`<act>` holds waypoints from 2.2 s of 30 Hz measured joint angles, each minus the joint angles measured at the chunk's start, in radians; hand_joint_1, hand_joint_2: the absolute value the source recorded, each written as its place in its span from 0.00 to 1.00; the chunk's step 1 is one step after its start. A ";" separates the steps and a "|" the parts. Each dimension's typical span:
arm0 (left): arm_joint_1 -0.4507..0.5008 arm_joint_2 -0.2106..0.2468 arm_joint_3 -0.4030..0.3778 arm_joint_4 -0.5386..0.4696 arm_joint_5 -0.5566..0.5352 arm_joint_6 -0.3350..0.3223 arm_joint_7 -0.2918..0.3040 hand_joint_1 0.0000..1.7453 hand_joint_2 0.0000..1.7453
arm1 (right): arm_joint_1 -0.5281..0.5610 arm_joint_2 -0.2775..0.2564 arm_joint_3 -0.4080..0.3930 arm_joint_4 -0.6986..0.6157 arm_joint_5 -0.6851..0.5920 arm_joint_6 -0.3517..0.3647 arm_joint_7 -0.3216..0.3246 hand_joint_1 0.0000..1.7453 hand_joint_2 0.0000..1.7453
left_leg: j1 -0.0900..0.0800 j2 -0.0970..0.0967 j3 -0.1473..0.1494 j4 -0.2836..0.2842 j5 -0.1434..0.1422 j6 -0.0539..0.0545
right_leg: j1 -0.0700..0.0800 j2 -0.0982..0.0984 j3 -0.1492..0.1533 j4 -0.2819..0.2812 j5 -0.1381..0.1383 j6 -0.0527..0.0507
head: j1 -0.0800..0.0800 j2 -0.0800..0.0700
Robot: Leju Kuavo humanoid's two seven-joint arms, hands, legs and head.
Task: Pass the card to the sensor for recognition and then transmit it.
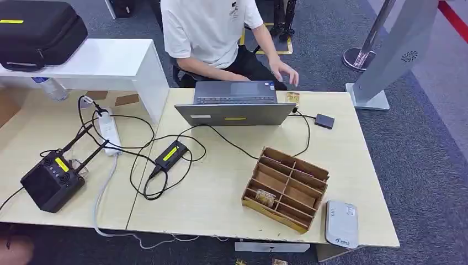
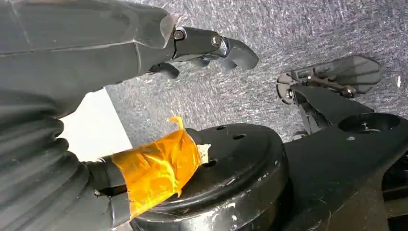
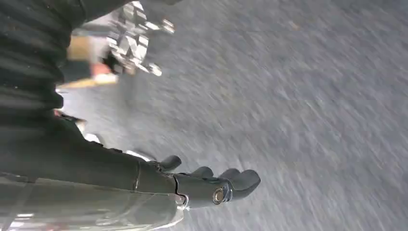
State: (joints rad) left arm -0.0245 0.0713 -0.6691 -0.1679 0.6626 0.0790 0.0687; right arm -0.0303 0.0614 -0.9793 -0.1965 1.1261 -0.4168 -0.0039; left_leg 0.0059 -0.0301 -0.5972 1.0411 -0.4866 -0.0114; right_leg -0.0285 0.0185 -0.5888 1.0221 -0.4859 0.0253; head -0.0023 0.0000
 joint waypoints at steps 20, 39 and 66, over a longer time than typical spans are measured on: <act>-0.004 0.038 -0.040 0.000 -0.052 -0.063 0.001 0.00 1.00 | -0.117 -0.631 -0.132 -0.091 -0.071 0.292 -0.015 0.00 1.00 | -0.004 0.002 0.003 0.001 -0.002 0.003 | -0.004 0.003 0.002 -0.001 0.001 0.002 | 0.000 0.000; -0.019 0.046 -0.091 0.000 -0.055 -0.070 -0.020 0.00 1.00 | -0.547 -0.821 0.144 -0.122 0.045 0.249 -0.209 0.00 1.00 | -0.004 0.001 0.004 0.001 0.000 0.004 | -0.003 0.002 0.004 0.001 0.001 0.002 | 0.000 0.000; -0.023 0.043 -0.176 0.000 -0.049 -0.053 -0.212 0.00 1.00 | -0.701 -0.630 1.172 -0.700 -0.349 0.207 -0.041 0.00 1.00 | -0.003 0.000 0.004 -0.001 0.002 0.002 | -0.003 0.002 0.003 0.002 0.001 0.002 | 0.000 0.000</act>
State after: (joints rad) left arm -0.0471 0.1148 -0.8446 -0.1678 0.6141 0.0256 -0.1433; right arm -0.7311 -0.5688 0.1924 -0.8962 0.7767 -0.2098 -0.0450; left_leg 0.0030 -0.0296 -0.5929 1.0405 -0.4848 -0.0095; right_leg -0.0313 0.0207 -0.5861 1.0244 -0.4845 0.0271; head -0.0027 0.0000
